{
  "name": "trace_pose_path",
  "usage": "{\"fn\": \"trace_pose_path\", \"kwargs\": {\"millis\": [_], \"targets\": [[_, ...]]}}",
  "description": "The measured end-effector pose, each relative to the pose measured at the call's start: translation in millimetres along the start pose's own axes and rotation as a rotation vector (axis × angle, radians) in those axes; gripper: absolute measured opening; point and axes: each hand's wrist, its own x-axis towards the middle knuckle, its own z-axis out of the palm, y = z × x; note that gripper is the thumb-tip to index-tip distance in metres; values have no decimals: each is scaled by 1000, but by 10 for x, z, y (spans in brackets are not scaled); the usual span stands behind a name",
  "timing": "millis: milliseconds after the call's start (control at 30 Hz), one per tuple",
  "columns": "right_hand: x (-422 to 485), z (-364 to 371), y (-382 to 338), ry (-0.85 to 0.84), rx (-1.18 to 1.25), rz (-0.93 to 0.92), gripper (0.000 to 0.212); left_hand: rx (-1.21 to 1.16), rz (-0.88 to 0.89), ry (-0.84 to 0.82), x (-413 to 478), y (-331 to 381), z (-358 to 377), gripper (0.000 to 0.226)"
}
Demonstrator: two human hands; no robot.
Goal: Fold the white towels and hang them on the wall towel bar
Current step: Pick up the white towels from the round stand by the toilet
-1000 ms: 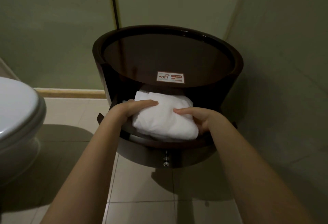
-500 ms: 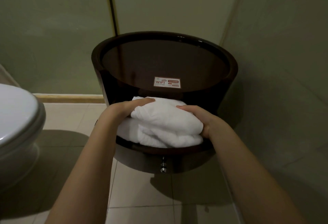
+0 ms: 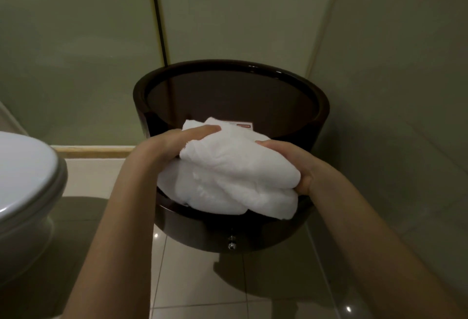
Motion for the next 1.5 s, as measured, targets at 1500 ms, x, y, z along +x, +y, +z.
{"fn": "trace_pose_path", "kwargs": {"millis": [1500], "targets": [[1200, -340, -867, 304, -67, -190, 81, -136, 652, 140, 1247, 636, 15, 83]]}}
